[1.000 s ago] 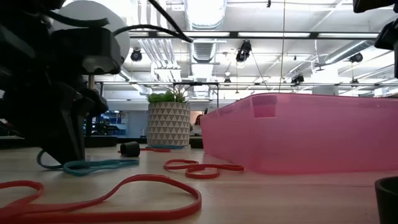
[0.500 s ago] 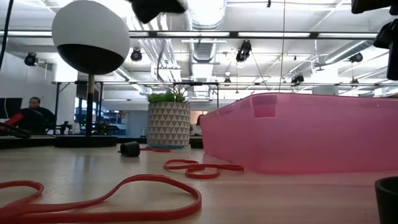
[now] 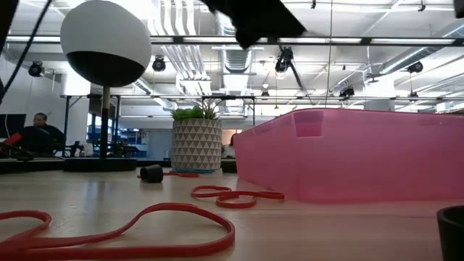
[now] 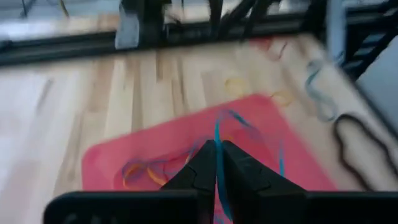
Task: Pick and place rubber bands into bin
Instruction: Put the blue rubber band into the red bin, then put the bottom yellow rubber band into the red bin
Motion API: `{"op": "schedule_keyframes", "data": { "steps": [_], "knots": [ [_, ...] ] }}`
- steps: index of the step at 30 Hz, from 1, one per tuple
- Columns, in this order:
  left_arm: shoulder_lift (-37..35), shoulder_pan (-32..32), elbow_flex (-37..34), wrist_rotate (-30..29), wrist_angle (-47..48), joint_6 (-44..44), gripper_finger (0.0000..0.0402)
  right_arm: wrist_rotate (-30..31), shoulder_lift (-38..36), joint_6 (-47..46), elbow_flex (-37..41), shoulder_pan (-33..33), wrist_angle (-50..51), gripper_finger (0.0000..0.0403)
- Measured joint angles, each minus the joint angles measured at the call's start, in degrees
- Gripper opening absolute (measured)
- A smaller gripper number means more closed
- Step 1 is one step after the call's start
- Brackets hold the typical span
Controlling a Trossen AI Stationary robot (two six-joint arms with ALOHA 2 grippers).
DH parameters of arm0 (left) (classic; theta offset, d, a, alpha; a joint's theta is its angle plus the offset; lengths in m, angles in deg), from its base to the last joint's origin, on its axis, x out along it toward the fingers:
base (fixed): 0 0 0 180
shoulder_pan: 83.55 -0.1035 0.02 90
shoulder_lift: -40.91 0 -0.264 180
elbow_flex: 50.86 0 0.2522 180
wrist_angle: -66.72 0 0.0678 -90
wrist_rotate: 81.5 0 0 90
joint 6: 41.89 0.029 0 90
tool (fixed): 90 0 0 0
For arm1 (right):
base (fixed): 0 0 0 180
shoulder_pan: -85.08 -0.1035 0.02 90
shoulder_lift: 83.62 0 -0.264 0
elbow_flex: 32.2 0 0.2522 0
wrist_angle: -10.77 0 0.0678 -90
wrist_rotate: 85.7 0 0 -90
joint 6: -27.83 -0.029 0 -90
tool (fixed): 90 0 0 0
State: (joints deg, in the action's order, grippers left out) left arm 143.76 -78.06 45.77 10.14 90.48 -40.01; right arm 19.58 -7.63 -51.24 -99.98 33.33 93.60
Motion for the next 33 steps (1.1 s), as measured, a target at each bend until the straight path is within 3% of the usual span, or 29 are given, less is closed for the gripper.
{"op": "schedule_keyframes", "data": {
  "steps": [4, 7, 13, 17, 20, 25, 33],
  "knots": [
    [5.2, -0.6, 0.9, -0.2, 2.3, -1.3, 0.0052, -2.0, 0.0, -2.3, 0.2, -1.6, -0.2, 0.0178],
    [6.4, -0.8, 0.9, -0.1, 3.9, -6.4, 0.0098, -7.0, 0.7, 0.6, 0.2, -2.2, -0.8, 0.0178],
    [3.2, -0.8, 1.0, -0.5, 5.6, -6.3, 0.0188, -9.4, 3.3, 18.2, 0.8, -2.6, -5.7, 0.0178],
    [-2.0, -0.5, 0.9, -0.7, 10.6, -4.3, 0.0227, -9.3, 7.1, 28.2, 0.8, -1.5, -9.8, 0.0178],
    [-5.9, -0.3, 0.3, -2.0, 16.3, -4.5, 0.0240, -9.3, 10.5, 32.6, 0.9, 0.0, -12.0, 0.0178],
    [-11.7, 0.7, -2.3, -9.6, 24.3, -8.4, 0.0242, -8.9, 15.3, 39.8, 1.0, 3.1, -13.6, 0.0178],
    [-18.7, 5.4, -12.2, -9.8, 24.5, -23.6, 0.0242, -7.8, 14.9, 36.4, 5.3, 7.2, -25.2, 0.0178]
  ]
}}
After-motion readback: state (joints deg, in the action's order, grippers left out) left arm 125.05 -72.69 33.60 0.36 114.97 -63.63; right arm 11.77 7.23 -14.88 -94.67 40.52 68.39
